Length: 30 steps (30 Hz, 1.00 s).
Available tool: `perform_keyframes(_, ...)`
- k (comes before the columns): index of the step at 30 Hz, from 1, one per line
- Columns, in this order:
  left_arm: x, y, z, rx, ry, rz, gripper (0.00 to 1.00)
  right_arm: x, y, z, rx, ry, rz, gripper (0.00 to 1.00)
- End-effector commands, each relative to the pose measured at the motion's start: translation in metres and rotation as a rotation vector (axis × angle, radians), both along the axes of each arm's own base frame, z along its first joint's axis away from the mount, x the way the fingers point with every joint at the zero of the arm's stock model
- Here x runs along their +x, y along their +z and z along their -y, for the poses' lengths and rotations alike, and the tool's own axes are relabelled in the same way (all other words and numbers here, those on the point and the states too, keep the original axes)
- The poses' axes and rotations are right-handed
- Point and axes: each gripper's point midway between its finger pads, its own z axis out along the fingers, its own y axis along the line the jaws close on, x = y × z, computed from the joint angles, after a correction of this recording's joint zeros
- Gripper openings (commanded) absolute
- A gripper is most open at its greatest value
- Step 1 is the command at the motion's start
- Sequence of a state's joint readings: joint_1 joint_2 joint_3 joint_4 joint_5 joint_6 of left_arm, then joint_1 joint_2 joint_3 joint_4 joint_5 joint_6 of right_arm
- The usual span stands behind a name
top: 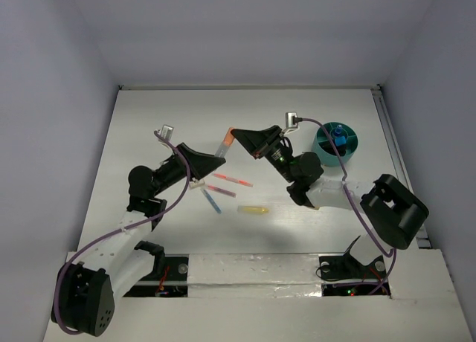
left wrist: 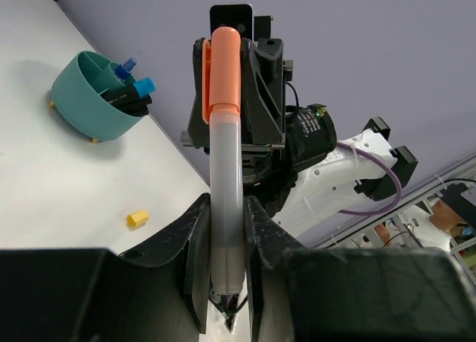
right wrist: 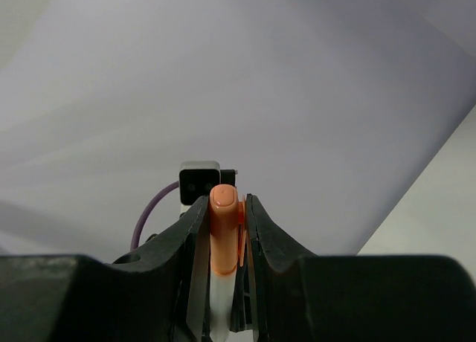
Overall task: Sort the stationery into containers
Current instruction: Close the pen cap on the pen.
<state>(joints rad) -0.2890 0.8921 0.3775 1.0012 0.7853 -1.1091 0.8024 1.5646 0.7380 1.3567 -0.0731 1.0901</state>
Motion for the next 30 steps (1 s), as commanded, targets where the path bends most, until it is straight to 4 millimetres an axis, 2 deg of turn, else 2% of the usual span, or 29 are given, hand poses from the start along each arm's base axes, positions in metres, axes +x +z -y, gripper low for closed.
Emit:
perform_keyframes(1, -0.002, 0.046, -0.010, -0.091, 0.069, 0.189, 0.00, -0.055, 0.063, 0.024, 0.221, 0.065, 0.273, 0.02)
perform_keyframes(8, -0.002, 0.054, -0.010, -0.122, 0.070, 0.209, 0.00, -0.068, 0.062, 0.012, 0.218, 0.103, 0.274, 0.02)
perform_keyframes(15, -0.001, 0.058, -0.010, -0.115, 0.082, 0.227, 0.00, -0.072, 0.058, 0.013, 0.202, 0.093, 0.284, 0.01)
perform_keyframes(19, 0.002, 0.055, -0.010, -0.104, 0.089, 0.225, 0.00, -0.074, 0.050, 0.012, 0.174, 0.105, 0.269, 0.00)
perform_keyframes(30, 0.011, 0.056, -0.005, -0.062, 0.086, 0.195, 0.00, -0.080, 0.026, -0.009, -0.114, 0.150, 0.250, 0.00)
